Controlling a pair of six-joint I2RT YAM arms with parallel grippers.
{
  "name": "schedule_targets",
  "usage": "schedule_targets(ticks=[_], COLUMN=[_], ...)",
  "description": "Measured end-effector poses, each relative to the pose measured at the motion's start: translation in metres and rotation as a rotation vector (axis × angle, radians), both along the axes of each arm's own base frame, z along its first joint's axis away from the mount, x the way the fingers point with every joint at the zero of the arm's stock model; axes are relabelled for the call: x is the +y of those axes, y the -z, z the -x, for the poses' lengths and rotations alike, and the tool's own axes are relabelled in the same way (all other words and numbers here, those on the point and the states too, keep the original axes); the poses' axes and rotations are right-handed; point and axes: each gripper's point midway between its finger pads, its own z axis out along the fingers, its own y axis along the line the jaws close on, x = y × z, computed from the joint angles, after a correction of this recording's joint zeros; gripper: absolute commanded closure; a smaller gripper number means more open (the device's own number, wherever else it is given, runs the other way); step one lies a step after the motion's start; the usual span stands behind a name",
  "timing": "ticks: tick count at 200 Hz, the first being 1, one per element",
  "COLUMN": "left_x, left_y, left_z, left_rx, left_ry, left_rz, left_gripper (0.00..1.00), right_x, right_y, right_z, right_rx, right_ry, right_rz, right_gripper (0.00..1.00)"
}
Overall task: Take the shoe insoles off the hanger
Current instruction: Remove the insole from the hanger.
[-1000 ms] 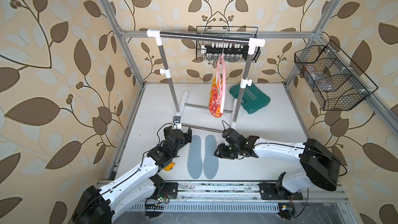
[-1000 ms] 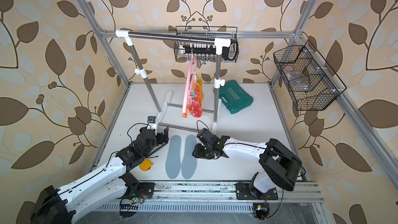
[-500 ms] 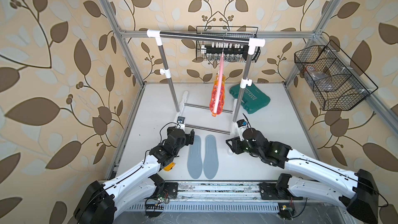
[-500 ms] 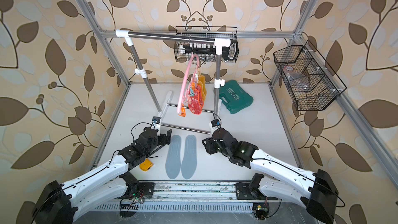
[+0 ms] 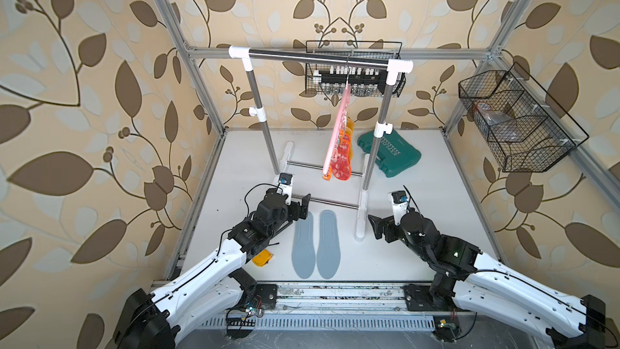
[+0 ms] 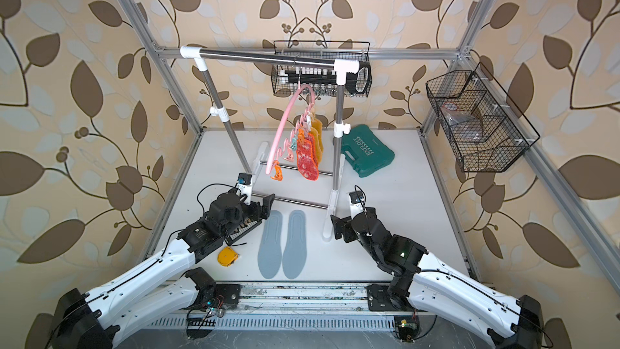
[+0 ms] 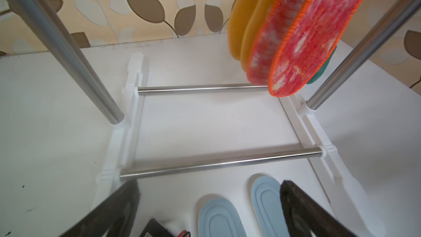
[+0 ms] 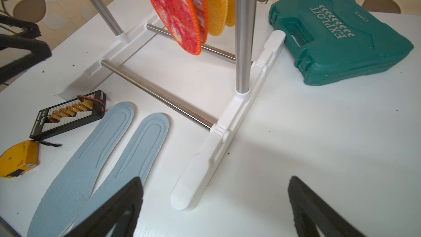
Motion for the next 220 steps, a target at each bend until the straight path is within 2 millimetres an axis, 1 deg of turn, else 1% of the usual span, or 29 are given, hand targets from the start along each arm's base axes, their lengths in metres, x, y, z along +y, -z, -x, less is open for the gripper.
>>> schedule_targets(ticks=[15, 39, 77, 98, 115, 143, 170, 189, 220], left_x=[-0.007, -0.022, -0.050, -0.062, -0.068, -0.067, -0.067, -0.076, -0.087], left_y=[-0.004, -0.005, -0.002, -0.005, -0.007, -0.003, 0.001, 0.002, 0.004], left_z=[-0.001, -0.005, -0.011, -0.016, -0.020, -0.034, -0.050, -0.051, -0.050], left_rx=[-0.001, 0.011, 0.027, 0.025, 0.014, 0.031, 0.062, 0.069, 0.063], left_ry=[0.027, 0.084, 0.202, 0.254, 0.287, 0.318, 0.363, 0.419, 0.486], left_rz=[0.013, 0.015, 0.006, 0.003, 0.012, 0.056, 0.103, 0.128, 0.157], left_gripper=[0.01, 0.01, 0.01, 0.01, 0.01, 0.01, 0.01, 0.01, 0.01], right_x=[-0.009, -0.021, -0.033, -0.033, -0.031, -0.025, -0.020, -0.017, -0.015], right_y=[0.003, 0.008, 0.029, 0.038, 0.038, 0.033, 0.037, 0.039, 0.035], right_z=[0.001, 0.003, 0.012, 0.016, 0.017, 0.016, 0.015, 0.015, 0.015], right_rx=[-0.017, -0.044, -0.078, -0.094, -0.105, -0.120, -0.106, -0.102, -0.112], right_ry=[0.027, 0.059, 0.062, 0.034, 0.016, -0.006, -0.025, -0.037, -0.045], right_rz=[0.012, 0.010, -0.022, -0.042, -0.052, -0.069, -0.053, -0.050, -0.063], right_gripper=[0.02, 0.02, 0.02, 0.02, 0.02, 0.02, 0.02, 0.02, 0.02])
